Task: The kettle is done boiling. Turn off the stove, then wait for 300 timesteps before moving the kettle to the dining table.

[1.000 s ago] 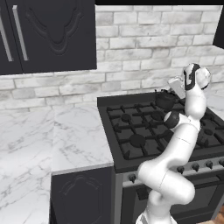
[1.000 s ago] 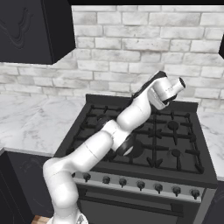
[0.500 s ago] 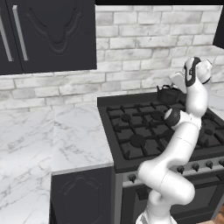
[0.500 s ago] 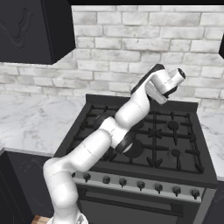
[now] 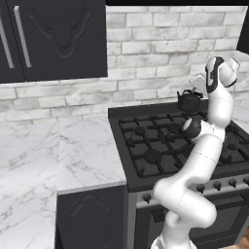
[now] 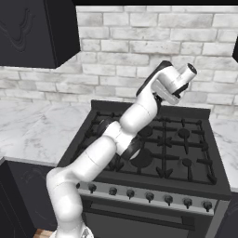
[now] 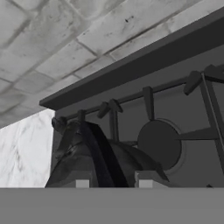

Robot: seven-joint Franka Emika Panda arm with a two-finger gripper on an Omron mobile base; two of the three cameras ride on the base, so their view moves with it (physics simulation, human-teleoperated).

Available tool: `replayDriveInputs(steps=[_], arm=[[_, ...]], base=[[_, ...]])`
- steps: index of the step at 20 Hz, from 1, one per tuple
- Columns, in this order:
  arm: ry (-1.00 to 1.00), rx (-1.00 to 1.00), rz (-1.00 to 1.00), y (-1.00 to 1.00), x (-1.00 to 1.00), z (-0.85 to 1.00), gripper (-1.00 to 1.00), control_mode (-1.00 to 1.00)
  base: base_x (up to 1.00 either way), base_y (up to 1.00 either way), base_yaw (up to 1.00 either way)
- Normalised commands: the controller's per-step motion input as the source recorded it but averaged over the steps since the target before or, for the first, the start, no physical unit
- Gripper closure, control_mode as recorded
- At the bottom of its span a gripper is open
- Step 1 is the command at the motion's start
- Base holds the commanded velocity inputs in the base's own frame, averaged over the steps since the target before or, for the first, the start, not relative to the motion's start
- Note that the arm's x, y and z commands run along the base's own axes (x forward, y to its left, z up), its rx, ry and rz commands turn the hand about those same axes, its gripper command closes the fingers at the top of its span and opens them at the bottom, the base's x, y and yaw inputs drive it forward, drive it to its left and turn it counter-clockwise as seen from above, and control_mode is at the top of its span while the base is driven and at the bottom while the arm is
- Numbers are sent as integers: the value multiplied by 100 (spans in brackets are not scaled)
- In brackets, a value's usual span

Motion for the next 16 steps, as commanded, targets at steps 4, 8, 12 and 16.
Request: replayDriveInputs(steps=[4,8,12,16], arm=[[0,-7,-6,0,-12,29,100,-100],[0,-7,-6,0,-10,24,100,-100],[0,-6,-5,0,-6,11,100,-100],[0,-2,-2,0,0,0,100,-100]], base=[[0,0,0],[0,0,0],[0,0,0],[0,0,0]])
